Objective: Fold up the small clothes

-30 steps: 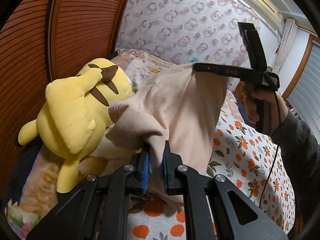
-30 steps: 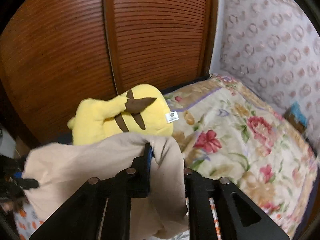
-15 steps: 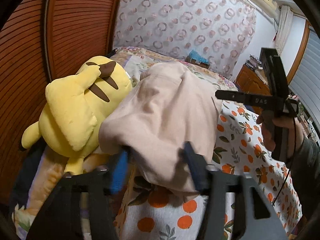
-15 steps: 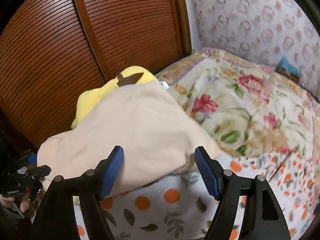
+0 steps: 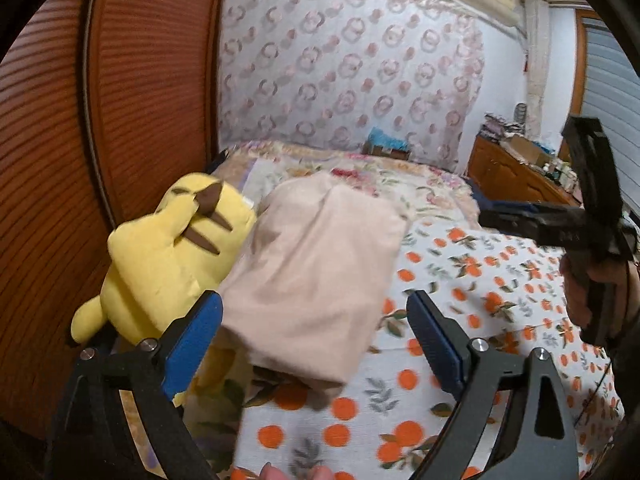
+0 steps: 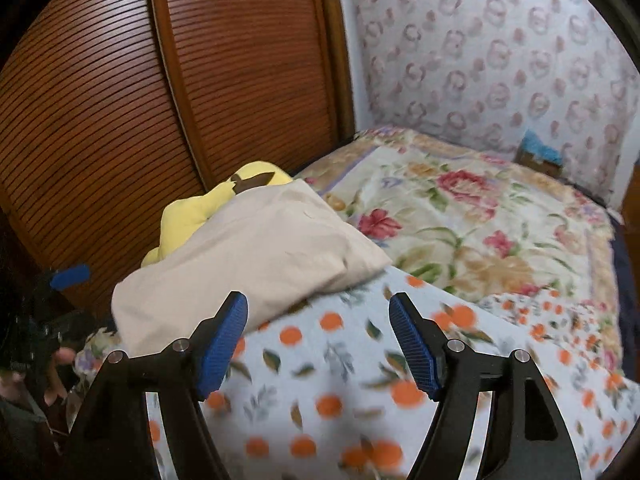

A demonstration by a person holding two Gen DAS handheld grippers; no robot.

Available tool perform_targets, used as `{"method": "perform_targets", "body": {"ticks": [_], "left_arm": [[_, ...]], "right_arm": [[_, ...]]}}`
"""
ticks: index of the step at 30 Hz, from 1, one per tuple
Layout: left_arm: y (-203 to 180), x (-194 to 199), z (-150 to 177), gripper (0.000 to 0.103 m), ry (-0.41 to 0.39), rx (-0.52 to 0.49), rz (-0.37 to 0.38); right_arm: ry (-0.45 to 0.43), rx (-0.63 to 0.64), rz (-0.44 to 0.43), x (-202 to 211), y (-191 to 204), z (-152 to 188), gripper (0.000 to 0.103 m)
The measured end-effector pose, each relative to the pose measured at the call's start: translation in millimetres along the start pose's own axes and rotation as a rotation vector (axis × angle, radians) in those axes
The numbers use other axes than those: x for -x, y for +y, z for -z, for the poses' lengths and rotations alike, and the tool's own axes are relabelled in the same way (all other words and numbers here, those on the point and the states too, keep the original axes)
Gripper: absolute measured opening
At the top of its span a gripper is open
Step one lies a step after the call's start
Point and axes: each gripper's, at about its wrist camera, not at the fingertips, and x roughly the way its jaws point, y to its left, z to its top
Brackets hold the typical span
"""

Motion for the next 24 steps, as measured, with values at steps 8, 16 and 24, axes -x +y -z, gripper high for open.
{"method": "perform_targets", "body": {"ticks": [8,16,24], "left_arm": [[-46.7,24.4,-7.7,0.094,-0.072,-0.049,0.052],[-99.5,49.6,-11.2,0.094,-0.126,-0.104,0.140],[-134.5,82.6,-15.5,0.094,-0.180,-0.146,0.144]], "right_arm": [[-0.098,-0.023,0.105,87.3,20.4,49.3,0.075],[-0.192,-0.091,0.227,161.6,42.0,99.0,0.085],[-0.275,-0.166,0.337,218.4,64.0,133.6,0.086]]}}
